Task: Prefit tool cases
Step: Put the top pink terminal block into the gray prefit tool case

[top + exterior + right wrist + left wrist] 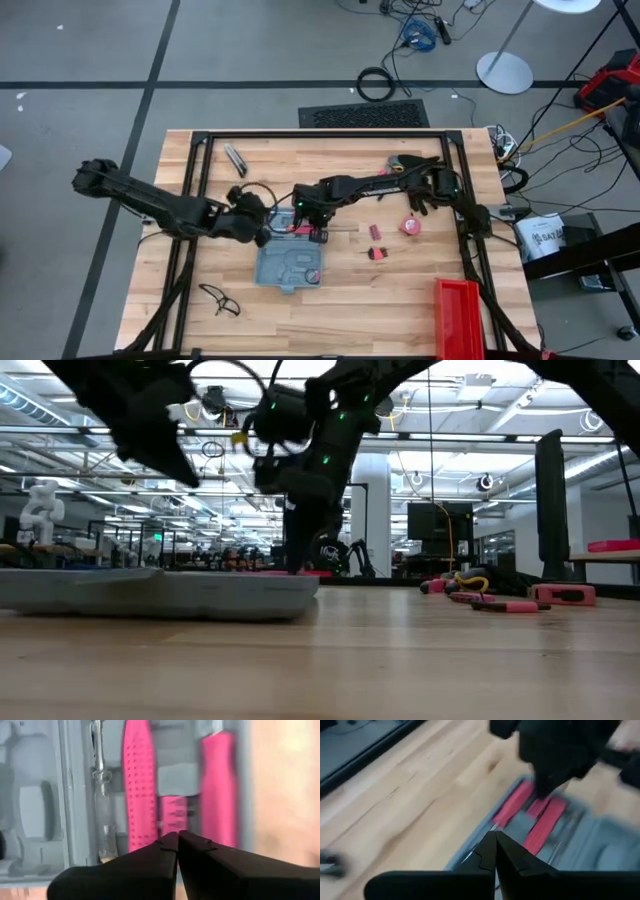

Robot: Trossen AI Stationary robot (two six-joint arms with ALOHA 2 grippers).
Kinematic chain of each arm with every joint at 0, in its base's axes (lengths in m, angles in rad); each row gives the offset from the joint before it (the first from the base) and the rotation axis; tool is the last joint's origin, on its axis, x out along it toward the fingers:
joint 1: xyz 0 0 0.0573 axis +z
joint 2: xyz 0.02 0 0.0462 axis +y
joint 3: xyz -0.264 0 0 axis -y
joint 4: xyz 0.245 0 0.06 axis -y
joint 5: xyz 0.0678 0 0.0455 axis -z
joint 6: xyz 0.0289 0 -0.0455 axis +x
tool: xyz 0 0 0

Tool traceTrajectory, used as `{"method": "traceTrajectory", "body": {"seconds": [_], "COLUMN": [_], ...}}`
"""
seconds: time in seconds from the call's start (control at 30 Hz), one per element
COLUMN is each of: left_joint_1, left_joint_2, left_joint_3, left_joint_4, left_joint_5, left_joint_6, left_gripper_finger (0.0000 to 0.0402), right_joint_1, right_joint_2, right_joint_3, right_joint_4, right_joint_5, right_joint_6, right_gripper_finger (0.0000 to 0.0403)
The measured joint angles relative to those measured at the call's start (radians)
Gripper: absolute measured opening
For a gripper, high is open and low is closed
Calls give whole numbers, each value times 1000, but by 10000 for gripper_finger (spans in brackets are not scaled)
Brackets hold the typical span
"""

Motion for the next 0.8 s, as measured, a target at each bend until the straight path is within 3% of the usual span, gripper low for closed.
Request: {"method": "traceTrajectory", "body": {"seconds": [0.13, 0.37, 0.5, 0.63, 0.8], "left_joint_1": [25, 63, 75, 99, 128], "left_joint_2": [81, 288, 398, 465, 520], "left_joint_3": [-59, -64, -61, -60, -57], "left_joint_4": [220, 365, 473, 571, 645], "left_joint_5": [60, 126, 191, 224, 270], "left_joint_6": [47, 88, 132, 161, 160], "left_gripper_finger": [3, 3, 3, 2, 2], "right_joint_1": [-3, -1, -9, -5, 8], "right_joint_2": [-80, -243, -348, -413, -385], "right_joint_3": [-11, -245, -473, -667, -729], "right_joint_4": [-94, -18, 171, 552, 809], "right_joint_5": [124, 117, 76, -30, -43], "right_joint_6": [-4, 58, 127, 186, 198], "right_gripper_finger": [0, 0, 0, 0, 0]}}
